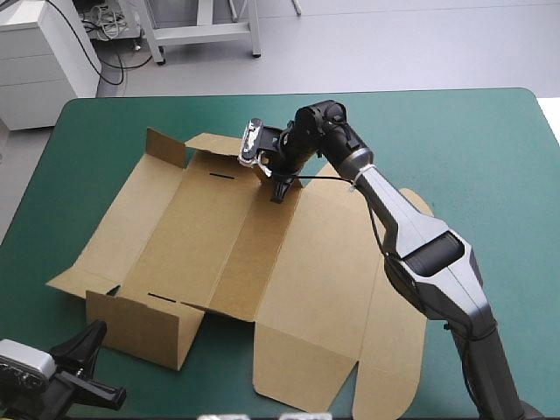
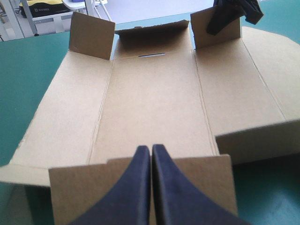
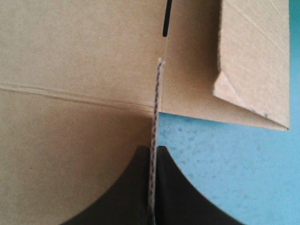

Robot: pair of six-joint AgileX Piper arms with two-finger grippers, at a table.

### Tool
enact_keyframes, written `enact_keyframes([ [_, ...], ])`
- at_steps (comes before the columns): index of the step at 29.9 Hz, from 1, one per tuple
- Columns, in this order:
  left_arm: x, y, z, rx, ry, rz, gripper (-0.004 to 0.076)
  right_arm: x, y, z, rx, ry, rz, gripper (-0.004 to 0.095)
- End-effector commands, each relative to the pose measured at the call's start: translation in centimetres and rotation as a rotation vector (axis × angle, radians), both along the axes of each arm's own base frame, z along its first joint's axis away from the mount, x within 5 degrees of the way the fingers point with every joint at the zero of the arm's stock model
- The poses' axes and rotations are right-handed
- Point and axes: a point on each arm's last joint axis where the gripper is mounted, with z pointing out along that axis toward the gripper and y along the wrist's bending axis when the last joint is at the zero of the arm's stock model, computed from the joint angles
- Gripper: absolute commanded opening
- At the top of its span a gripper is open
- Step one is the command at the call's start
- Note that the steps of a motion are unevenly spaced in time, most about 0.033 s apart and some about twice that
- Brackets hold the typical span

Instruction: Fold the box

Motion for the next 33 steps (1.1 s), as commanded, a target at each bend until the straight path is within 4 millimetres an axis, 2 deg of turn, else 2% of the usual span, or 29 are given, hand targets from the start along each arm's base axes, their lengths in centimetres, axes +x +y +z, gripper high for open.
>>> enact_keyframes([
  [1,-0.3,0.1,1.4,-0.038,-0.107,-0.002,-0.0008,-1.5,-0.6,5.4,0.093,-0.126,0.054,-0.0022],
  [10,-0.3,0.1,1.4,-0.038,-0.107,-0.002,-0.0008,-1.3,-0.8,5.3,0.035,-0.172,0.097,-0.0022],
  [14,-0.3,0.1,1.4,-0.038,-0.107,-0.002,-0.0008,-2.2,0.5,5.4,0.093,-0.166,0.202,-0.0022],
  [17,-0.3,0.1,1.4,-0.038,-0.107,-0.002,-0.0008,-2.8,1.6,5.0,0.064,-0.181,0.239,-0.0022],
  [20,-0.3,0.1,1.4,-0.043,-0.106,-0.006,-0.0008,-3.1,2.9,3.8,0.048,-0.163,0.264,-0.0022],
  [24,-0.3,0.1,1.4,-0.043,-0.106,-0.006,-0.0008,-3.1,4.4,1.2,-0.026,-0.155,0.312,-0.0022],
  [29,-0.3,0.1,1.4,-0.043,-0.106,-0.006,-0.0008,-1.8,4.2,-1.4,-0.134,-0.158,0.258,-0.0022],
  [33,-0.3,0.1,1.4,-0.043,-0.106,-0.006,-0.0008,-1.2,3.9,-1.6,-0.157,-0.184,0.215,-0.0022],
])
